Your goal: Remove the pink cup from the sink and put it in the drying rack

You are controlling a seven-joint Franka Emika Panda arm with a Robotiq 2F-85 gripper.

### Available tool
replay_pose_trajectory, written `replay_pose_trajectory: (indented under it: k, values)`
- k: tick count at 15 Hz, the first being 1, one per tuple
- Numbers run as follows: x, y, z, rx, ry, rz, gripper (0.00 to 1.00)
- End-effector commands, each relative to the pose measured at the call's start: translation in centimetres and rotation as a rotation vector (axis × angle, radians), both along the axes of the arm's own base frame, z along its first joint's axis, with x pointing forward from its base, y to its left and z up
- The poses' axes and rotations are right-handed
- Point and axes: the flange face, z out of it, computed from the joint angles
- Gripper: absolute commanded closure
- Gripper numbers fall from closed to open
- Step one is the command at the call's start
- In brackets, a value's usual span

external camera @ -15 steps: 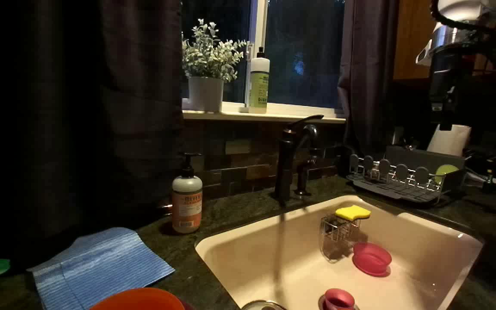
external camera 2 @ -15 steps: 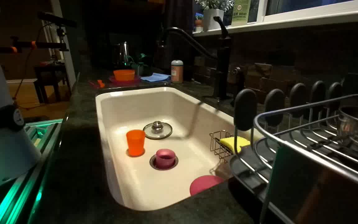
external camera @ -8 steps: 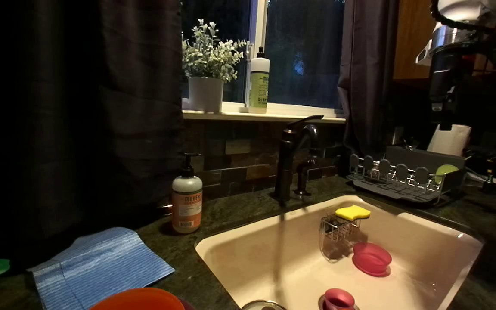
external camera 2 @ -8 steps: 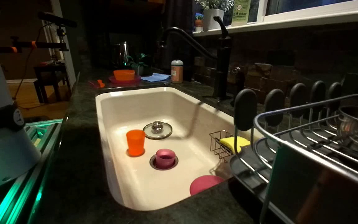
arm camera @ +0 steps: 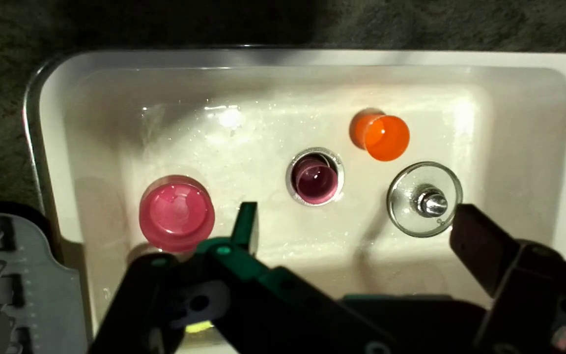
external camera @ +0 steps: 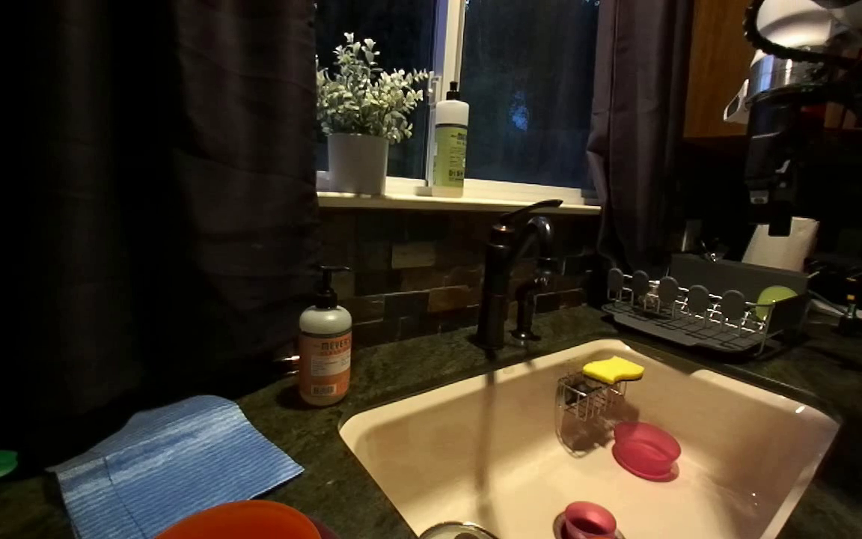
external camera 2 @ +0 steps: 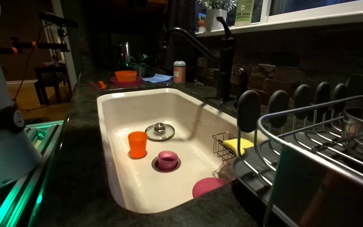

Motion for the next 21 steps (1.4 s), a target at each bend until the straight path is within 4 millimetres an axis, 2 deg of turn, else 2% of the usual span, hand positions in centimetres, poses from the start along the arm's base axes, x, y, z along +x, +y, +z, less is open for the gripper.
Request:
replay_pose_trajectory:
  k: [1, 3, 7, 8, 12, 13, 15, 21]
  values:
    - [-0.8, 0.6, -2.7, -0.089, -0.024, -0.123, 0.0]
    - [-0.6, 1.1, -4.4, -0.124, -0.082, -0.22, 0.0]
    - [0.1, 2.3, -8.7, -0.181, -0.122, -0.262, 0.0]
    - [1.9, 2.5, -9.1, -0.181, -0.097, -0.252, 0.0]
    - [3.7, 4.5, -13.5, -0.201, -0.09, -0.233, 0.0]
    - [2.7, 3.5, -10.9, -0.183, -0.115, -0.235, 0.0]
    - [3.2, 3.8, -11.8, -0.184, -0.098, -0.23, 0.0]
    - [3.2, 3.5, -10.9, -0.181, -0.122, -0.237, 0.0]
